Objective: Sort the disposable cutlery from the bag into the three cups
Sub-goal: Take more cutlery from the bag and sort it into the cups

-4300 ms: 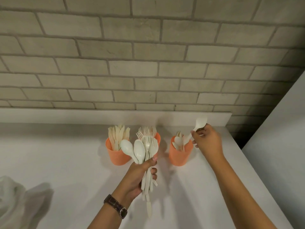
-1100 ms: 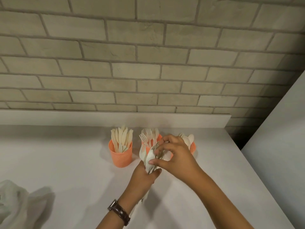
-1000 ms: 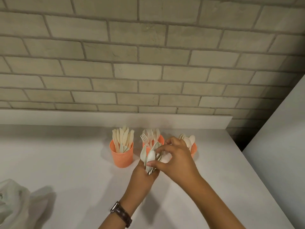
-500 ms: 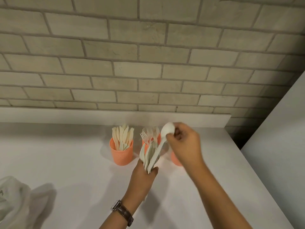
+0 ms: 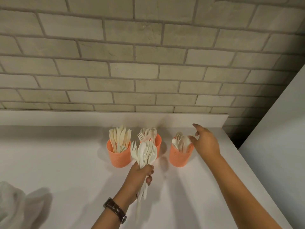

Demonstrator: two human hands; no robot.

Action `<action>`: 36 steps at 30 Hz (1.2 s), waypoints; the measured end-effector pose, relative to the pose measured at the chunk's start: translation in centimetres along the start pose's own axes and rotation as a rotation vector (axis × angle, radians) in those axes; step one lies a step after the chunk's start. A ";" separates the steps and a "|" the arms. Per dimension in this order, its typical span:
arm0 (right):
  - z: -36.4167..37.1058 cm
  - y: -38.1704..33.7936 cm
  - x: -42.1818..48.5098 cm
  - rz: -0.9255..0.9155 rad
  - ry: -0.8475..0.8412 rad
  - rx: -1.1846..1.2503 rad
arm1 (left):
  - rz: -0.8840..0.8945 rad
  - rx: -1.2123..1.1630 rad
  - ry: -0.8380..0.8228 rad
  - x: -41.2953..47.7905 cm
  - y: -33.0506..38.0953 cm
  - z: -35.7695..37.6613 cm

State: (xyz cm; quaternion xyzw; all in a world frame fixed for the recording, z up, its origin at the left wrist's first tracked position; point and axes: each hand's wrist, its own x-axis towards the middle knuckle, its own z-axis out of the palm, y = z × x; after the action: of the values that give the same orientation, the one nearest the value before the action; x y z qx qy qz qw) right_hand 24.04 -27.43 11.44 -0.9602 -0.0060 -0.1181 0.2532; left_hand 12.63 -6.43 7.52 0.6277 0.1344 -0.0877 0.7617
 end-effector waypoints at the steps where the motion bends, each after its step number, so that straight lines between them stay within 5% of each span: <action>1: 0.4 0.0 -0.3 -0.002 -0.015 0.005 | -0.004 -0.024 -0.003 0.0 0.1 0.0; 6: 0.2 -3.3 -2.7 -0.102 0.069 0.199 | 0.000 0.007 0.020 0.1 0.4 0.2; 10: 0.2 -7.5 -5.4 -0.304 -0.133 0.507 | 0.010 0.065 0.032 0.2 0.4 0.4; 18: 0.6 -9.7 -4.3 -0.477 -0.324 0.244 | 0.093 0.258 -0.007 -0.3 0.2 0.7; 26: -7.0 -8.8 -1.5 -0.272 0.128 0.824 | 0.029 0.175 -0.043 -0.5 -0.6 0.0; 30: -8.0 -4.3 -0.2 -0.185 0.320 0.596 | -0.012 -0.038 -0.082 -0.5 -0.2 -0.2; 36: -4.4 -0.4 0.6 -0.081 0.303 0.287 | -0.026 -0.085 -0.123 -0.4 0.3 0.1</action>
State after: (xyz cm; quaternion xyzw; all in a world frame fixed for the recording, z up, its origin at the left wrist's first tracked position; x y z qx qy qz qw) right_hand 23.57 -29.23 15.46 -0.8845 -0.0230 -0.2693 0.3802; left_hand 12.30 -6.49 7.93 0.5864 0.0990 -0.1303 0.7934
